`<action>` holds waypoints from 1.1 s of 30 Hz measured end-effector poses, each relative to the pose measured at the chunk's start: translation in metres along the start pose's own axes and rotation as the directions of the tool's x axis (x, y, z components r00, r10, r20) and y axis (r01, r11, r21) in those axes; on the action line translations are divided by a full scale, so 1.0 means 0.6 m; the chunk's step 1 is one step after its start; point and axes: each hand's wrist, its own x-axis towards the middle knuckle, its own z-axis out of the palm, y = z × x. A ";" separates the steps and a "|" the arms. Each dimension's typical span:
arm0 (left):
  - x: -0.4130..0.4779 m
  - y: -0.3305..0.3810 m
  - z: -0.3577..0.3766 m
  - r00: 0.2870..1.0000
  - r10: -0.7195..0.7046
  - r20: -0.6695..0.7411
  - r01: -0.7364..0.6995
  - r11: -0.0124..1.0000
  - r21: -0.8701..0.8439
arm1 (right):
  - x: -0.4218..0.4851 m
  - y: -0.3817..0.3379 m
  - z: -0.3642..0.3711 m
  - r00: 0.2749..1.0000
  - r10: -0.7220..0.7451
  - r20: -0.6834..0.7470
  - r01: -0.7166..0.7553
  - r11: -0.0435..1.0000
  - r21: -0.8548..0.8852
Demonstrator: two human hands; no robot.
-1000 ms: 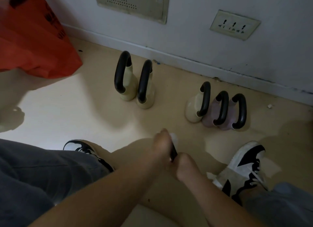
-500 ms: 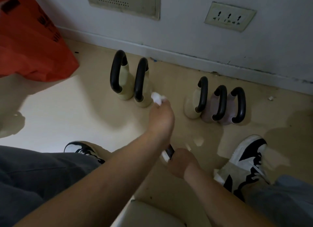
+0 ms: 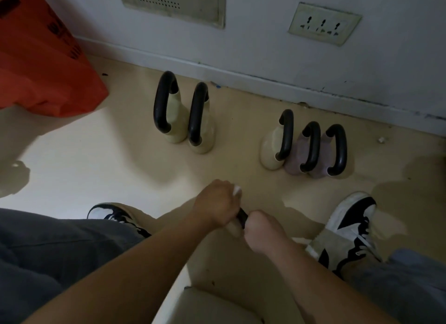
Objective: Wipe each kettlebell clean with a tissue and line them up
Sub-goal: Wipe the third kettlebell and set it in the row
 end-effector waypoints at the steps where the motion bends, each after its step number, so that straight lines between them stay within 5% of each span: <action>1: 0.005 -0.013 -0.011 0.993 -0.119 0.005 0.119 0.987 -0.109 | 0.000 -0.001 0.001 1.000 0.006 -0.007 -0.006 0.999 -0.033; 4: 0.004 0.009 0.000 0.982 -0.184 0.043 0.182 0.982 0.044 | 0.005 -0.004 -0.004 1.000 -0.010 -0.018 0.008 0.997 -0.071; 7: -0.033 0.085 0.013 0.997 0.072 0.011 -0.071 0.945 0.320 | 0.012 -0.001 -0.016 0.992 -0.116 0.055 0.119 0.990 -0.071; 10: -0.033 0.041 0.012 0.972 0.234 0.000 -0.223 0.928 0.298 | 0.008 0.004 -0.025 0.995 -0.096 0.039 0.099 0.993 -0.067; 15: -0.043 0.002 -0.005 0.986 0.164 -0.021 -0.152 0.948 0.280 | 0.010 0.002 -0.023 0.996 -0.088 0.010 0.089 0.986 -0.143; 19: -0.080 0.076 0.009 0.954 0.300 -0.022 -0.289 0.934 0.209 | 0.023 0.035 -0.015 0.990 -0.129 0.047 0.126 0.990 0.065; 21: -0.074 0.039 -0.006 0.971 0.238 -0.015 -0.230 0.949 0.217 | 0.022 0.054 0.003 0.997 -0.075 0.024 0.064 0.947 0.316; 23: -0.071 0.007 -0.019 0.997 0.075 -0.034 -0.066 0.974 0.216 | 0.018 0.076 0.024 0.999 -0.051 0.009 0.038 0.854 0.519; 27: -0.066 0.080 0.022 0.995 0.088 -0.042 -0.056 0.869 0.491 | 0.012 0.103 0.037 0.994 -0.014 0.109 -0.078 0.606 0.792; 31: -0.089 0.155 0.088 0.980 0.160 0.117 -0.198 0.814 0.546 | 0.015 0.129 0.046 0.933 0.049 0.357 -0.360 0.103 0.927; 33: -0.087 0.114 0.085 0.948 0.306 0.092 -0.307 0.790 0.531 | 0.016 0.136 0.038 0.920 0.010 0.391 -0.391 -0.017 0.920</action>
